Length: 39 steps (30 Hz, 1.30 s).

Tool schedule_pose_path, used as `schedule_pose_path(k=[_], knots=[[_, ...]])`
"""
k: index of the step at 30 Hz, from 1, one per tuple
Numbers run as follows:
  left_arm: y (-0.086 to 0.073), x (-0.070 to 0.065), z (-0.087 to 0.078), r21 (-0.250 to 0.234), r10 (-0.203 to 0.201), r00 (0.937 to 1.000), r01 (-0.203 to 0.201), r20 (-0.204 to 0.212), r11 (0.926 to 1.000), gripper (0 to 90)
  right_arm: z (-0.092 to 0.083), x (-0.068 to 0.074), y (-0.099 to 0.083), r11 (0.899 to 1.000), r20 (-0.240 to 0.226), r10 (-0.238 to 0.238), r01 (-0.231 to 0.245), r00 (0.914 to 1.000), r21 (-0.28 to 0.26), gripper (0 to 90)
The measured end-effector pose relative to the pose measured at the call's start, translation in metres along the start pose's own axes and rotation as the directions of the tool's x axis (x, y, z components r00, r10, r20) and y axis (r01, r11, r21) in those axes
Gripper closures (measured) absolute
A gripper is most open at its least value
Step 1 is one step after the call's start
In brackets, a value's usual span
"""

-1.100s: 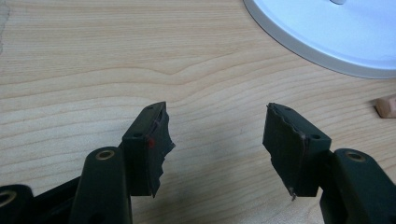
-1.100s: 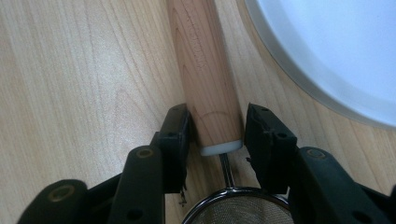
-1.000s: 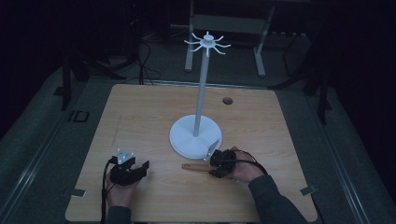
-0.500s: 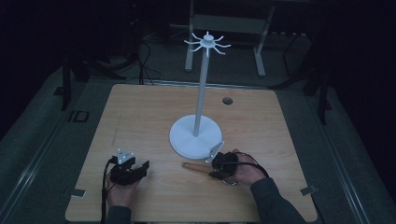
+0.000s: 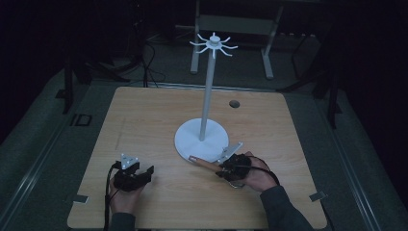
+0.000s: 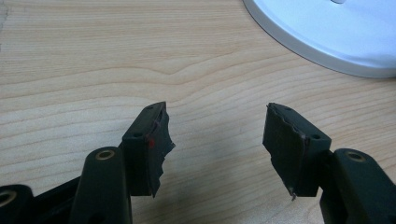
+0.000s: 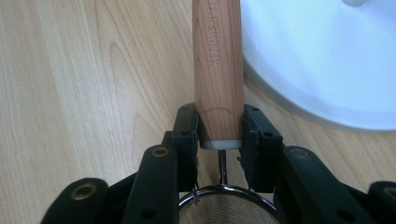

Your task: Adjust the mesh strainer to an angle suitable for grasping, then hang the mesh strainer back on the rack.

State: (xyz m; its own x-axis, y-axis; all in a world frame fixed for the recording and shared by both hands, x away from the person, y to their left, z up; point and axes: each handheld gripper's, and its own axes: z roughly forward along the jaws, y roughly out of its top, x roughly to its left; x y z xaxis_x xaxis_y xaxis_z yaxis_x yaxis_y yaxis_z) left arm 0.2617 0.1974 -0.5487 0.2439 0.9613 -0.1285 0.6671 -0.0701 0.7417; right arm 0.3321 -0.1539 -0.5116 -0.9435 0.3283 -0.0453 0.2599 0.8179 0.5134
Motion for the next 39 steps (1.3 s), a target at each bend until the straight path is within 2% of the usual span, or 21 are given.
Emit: schedule_pose_path(k=[6, 7, 9, 15, 17, 19, 21, 22, 23, 26, 29, 30, 36, 39], knots=[[0.0, 0.0, 0.0, 0.0, 0.0, 1.0, 0.0, 0.0, 1.0, 40.7, -0.007, 0.0, 0.001, 0.999, 0.019, 0.013, -0.012, 0.9997, -0.05, 69.5], [0.0, 0.0, 0.0, 0.001, 0.001, 1.0, -0.001, 0.0, 1.0, 40.8, -0.012, -0.001, 0.001, 0.997, 0.029, 0.022, -0.02, 0.9993, -0.078, 69.6], [0.0, 0.0, 0.0, 0.0, 0.001, 1.0, -0.001, 0.0, 1.0, 40.7, -0.015, -0.001, 0.001, 0.995, 0.036, 0.031, -0.027, 0.9989, -0.101, 69.6], [0.0, 0.0, 0.0, 0.001, 0.0, 1.0, 0.0, -0.001, 1.0, 40.7, -0.025, -0.003, -0.001, 0.987, 0.065, 0.06, -0.049, 0.9961, -0.153, 69.7], [0.0, -0.001, 0.0, 0.001, 0.002, 1.0, -0.002, 0.0, 1.0, 40.8, -0.031, -0.005, -0.002, 0.98, 0.077, 0.087, -0.071, 0.9932, -0.186, 69.7], [0.0, 0.0, 0.0, 0.003, 0.002, 1.0, -0.002, 0.0, 1.0, 40.8, -0.032, -0.006, -0.003, 0.978, 0.082, 0.092, -0.075, 0.9923, -0.195, 69.8], [0.0, -0.001, 0.0, 0.0, 0.0, 1.0, 0.0, 0.0, 1.0, 40.8, -0.036, -0.008, -0.004, 0.969, 0.089, 0.123, -0.1, 0.9884, -0.225, 69.8], [0.0, -0.001, 0.0, 0.0, 0.0, 1.0, 0.0, 0.0, 1.0, 40.8, -0.036, -0.008, -0.004, 0.969, 0.089, 0.123, -0.1, 0.9884, -0.225, 69.8], [0.0, 0.0, 0.0, 0.002, 0.002, 1.0, -0.002, 0.0, 1.0, 40.8, -0.039, -0.01, -0.005, 0.962, 0.092, 0.138, -0.111, 0.9862, -0.248, 69.8], [0.0, 0.0, 0.0, 0.002, 0.001, 1.0, -0.001, 0.0, 1.0, 40.7, -0.041, -0.01, -0.005, 0.958, 0.097, 0.147, -0.117, 0.9844, -0.262, 69.8], [0.0, 0.0, 0.0, 0.0, 0.0, 1.0, 0.0, -0.001, 1.0, 40.8, -0.044, -0.012, -0.006, 0.948, 0.101, 0.166, -0.131, 0.9809, -0.29, 69.8], [0.0, 0.0, 0.0, 0.0, -0.001, 1.0, 0.001, -0.001, 1.0, 40.8, -0.044, -0.012, -0.006, 0.948, 0.101, 0.166, -0.131, 0.9809, -0.29, 69.8], [0.0, 0.0, 0.0, -0.001, -0.001, 1.0, 0.001, -0.001, 1.0, 40.8, -0.051, -0.014, -0.005, 0.929, 0.119, 0.196, -0.145, 0.9734, -0.341, 69.8], [0.0, 0.0, 0.0, -0.003, -0.003, 1.0, 0.003, -0.001, 1.0, 40.8, -0.055, -0.016, -0.004, 0.92, 0.11, 0.207, -0.155, 0.9722, -0.361, 69.8]])
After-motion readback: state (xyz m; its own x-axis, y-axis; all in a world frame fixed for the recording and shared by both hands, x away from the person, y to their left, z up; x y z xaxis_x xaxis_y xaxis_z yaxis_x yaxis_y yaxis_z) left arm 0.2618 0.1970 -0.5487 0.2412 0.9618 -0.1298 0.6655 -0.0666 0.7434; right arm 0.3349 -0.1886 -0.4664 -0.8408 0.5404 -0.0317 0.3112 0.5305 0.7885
